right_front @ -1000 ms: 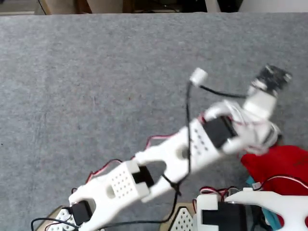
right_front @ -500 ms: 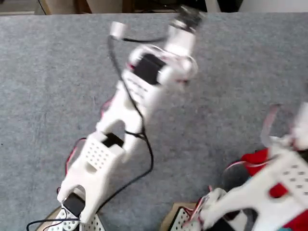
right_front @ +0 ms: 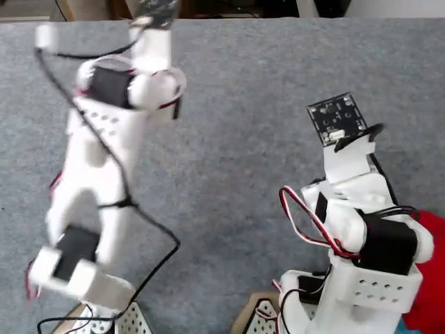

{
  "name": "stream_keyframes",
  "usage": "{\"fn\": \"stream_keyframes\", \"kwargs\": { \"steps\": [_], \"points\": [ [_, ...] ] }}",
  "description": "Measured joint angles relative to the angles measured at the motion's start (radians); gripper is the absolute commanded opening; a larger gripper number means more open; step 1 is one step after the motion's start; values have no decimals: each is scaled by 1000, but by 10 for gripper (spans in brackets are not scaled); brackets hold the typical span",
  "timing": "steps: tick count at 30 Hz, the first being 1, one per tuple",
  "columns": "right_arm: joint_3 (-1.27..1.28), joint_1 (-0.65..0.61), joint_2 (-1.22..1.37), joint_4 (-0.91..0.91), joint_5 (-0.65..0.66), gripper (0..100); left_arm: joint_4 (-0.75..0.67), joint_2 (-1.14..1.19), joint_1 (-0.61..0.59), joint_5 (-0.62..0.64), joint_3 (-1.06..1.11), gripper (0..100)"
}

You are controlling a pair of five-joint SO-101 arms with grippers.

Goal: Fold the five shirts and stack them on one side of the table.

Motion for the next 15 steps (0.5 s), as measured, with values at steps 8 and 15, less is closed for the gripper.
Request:
{"fn": "stream_keyframes", "kwargs": {
  "steps": [8, 15],
  "points": [
    [199, -52, -2, -63, -20, 5, -100, -342, -244, -3, 471, 19],
    [414, -160, -135, -189, -21, 5, -163, -634, -379, -61, 844, 19]
  ]
}}
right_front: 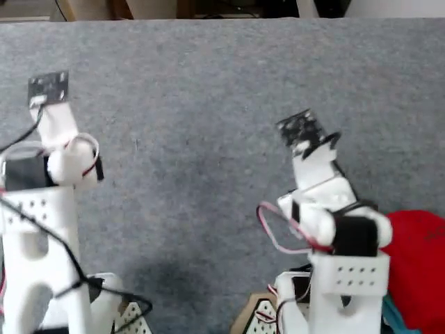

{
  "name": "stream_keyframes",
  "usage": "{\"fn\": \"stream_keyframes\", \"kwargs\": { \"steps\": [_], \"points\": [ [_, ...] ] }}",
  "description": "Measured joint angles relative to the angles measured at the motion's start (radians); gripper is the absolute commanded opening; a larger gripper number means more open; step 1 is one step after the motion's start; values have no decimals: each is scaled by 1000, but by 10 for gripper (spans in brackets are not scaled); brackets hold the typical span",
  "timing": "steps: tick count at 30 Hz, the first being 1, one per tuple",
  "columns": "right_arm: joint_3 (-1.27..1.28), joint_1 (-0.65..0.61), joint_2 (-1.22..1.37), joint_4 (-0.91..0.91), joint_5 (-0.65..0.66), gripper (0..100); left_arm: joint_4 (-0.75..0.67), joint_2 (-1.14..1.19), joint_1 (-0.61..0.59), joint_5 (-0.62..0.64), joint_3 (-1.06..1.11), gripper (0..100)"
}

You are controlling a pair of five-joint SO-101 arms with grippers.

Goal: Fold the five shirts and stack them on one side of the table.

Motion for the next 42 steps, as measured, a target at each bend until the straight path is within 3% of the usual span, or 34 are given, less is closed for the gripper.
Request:
{"fn": "stream_keyframes", "kwargs": {
  "steps": [8, 11, 19, 29, 42],
  "points": [
    [354, -46, -358, -262, 2, 8, -388, -345, -184, -104, 497, 19],
    [473, -46, -496, -287, 2, 8, -471, -463, -216, -121, 643, 19],
    [634, -46, -723, -203, 2, 8, -488, -730, -239, -123, 910, 19],
    [792, -37, -727, -158, 2, 5, -491, -1086, -239, -129, 1221, 19],
    [931, -35, -727, -183, 2, 5, -491, -1092, -239, -129, 1292, 19]
  ]
}}
